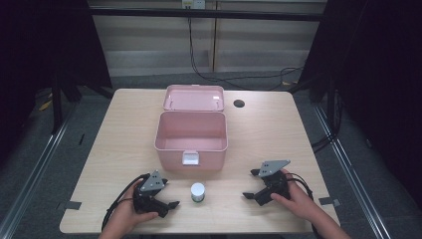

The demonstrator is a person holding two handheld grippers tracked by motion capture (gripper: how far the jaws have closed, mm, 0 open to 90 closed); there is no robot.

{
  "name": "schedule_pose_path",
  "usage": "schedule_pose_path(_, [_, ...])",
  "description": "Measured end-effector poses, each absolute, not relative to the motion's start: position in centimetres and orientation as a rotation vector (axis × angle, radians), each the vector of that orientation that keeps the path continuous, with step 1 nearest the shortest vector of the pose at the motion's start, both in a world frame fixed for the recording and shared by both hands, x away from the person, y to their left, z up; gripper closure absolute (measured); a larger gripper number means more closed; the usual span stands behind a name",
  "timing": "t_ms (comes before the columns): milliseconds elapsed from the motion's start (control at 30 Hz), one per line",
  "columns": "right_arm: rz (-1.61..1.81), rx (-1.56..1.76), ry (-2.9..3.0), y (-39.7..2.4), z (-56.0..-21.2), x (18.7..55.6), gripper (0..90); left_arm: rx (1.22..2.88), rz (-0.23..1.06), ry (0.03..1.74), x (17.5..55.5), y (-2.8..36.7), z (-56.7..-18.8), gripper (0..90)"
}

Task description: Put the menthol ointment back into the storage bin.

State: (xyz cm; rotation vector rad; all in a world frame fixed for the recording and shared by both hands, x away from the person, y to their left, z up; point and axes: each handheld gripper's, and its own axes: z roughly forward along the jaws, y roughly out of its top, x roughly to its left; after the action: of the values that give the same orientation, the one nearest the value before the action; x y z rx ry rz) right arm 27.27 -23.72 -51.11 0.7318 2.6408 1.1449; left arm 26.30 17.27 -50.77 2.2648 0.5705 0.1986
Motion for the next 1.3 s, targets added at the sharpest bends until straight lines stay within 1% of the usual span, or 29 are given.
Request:
schedule_pose_path(67, [1.146, 0.734, 2.640, -23.7, -51.1, 27.3, 10.8, 2.264, 0.194, 0.591, 26.3, 17.1, -50.7, 13.3])
schedule_pose_path(200, [1.146, 0.734, 2.640, -23.7, -51.1, 27.3, 10.8, 2.334, 0.170, 0.624, 26.2, 16.9, -49.9, 15.9])
schedule_pose_path(267, [1.145, 0.731, 2.641, -23.7, -51.1, 27.3, 10.8, 2.376, 0.130, 0.658, 26.0, 16.6, -49.3, 18.1])
schedule_pose_path(333, [1.145, 0.732, 2.641, -23.7, -51.1, 27.3, 10.8, 2.419, 0.091, 0.699, 25.8, 16.2, -48.6, 23.2])
schedule_pose_path(367, [1.145, 0.731, 2.641, -23.7, -51.1, 27.3, 10.8, 2.437, 0.052, 0.704, 25.7, 16.0, -48.3, 23.6])
schedule_pose_path(400, [1.145, 0.731, 2.641, -23.7, -51.1, 27.3, 10.8, 2.437, 0.052, 0.704, 25.7, 16.0, -48.3, 23.6])
schedule_pose_path(433, [1.150, 0.736, 2.643, -23.7, -51.1, 27.3, 10.9, 2.484, 0.026, 0.696, 25.5, 15.2, -47.5, 24.5])
schedule_pose_path(533, [1.149, 0.726, 2.641, -23.7, -51.1, 27.3, 10.8, 2.548, -0.038, 0.705, 25.2, 14.0, -46.6, 26.7])
schedule_pose_path(667, [1.150, 0.729, 2.640, -23.7, -51.1, 27.3, 10.8, 2.603, -0.067, 0.691, 25.3, 12.7, -45.7, 27.9])
schedule_pose_path(767, [1.149, 0.728, 2.639, -23.7, -51.1, 27.3, 10.8, 2.674, -0.087, 0.689, 25.7, 11.1, -45.3, 27.9])
schedule_pose_path(867, [1.147, 0.728, 2.639, -23.7, -51.1, 27.3, 10.8, 2.669, -0.119, 0.714, 26.0, 10.6, -45.3, 27.9])
schedule_pose_path(1000, [1.147, 0.728, 2.639, -23.7, -51.1, 27.3, 10.8, 2.704, -0.154, 0.724, 26.4, 9.4, -44.8, 28.5])
schedule_pose_path(1167, [1.147, 0.729, 2.639, -23.7, -51.1, 27.3, 10.8, 2.727, -0.149, 0.749, 26.8, 8.6, -44.4, 29.2])
schedule_pose_path(1300, [1.147, 0.728, 2.639, -23.7, -51.1, 27.3, 10.8, 2.739, -0.155, 0.731, 27.0, 8.0, -44.1, 30.1])
